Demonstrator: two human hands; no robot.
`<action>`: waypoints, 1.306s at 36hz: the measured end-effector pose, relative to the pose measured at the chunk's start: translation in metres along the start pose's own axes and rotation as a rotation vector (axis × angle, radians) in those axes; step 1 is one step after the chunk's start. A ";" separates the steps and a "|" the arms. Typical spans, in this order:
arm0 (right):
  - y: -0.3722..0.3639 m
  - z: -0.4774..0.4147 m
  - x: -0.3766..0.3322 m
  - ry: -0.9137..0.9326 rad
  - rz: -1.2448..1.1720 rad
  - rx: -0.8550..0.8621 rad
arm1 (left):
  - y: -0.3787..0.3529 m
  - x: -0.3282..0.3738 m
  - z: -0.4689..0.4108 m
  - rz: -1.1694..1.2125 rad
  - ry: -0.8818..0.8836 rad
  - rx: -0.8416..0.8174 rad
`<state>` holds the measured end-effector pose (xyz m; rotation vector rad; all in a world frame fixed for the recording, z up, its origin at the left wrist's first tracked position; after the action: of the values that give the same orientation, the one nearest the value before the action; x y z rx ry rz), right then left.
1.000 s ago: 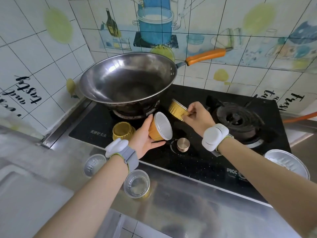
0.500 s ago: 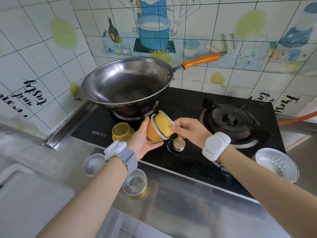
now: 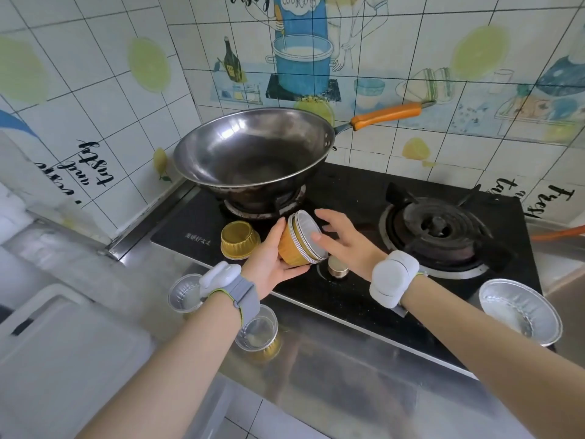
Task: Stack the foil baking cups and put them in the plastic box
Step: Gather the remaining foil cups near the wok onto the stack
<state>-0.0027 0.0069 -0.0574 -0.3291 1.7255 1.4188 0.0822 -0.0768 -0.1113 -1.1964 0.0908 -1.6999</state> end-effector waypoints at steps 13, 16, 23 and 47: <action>-0.030 -0.015 -0.015 -0.047 0.103 -0.016 | 0.017 0.016 0.003 -0.106 0.002 -0.059; -0.035 -0.022 -0.017 -0.104 0.035 0.003 | 0.023 0.022 0.005 -0.127 0.011 -0.092; -0.050 -0.031 -0.035 -0.093 0.109 0.019 | 0.037 0.038 0.009 -0.167 0.019 -0.141; -0.077 -0.030 -0.073 -0.018 0.129 -0.043 | 0.065 0.053 0.023 -0.110 0.035 -0.100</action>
<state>0.0792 -0.0669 -0.0555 -0.2309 1.7293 1.5486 0.1432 -0.1378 -0.1012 -1.2653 0.1346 -1.8306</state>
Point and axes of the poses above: each hand's wrist, its own z-axis away from the middle knuckle, its own y-axis out of the back of the hand, x = y × z, the point moved 8 cm from there along -z, towards the middle knuckle, and after that the axes turned 15 degrees about z, right-handed, at the moved point
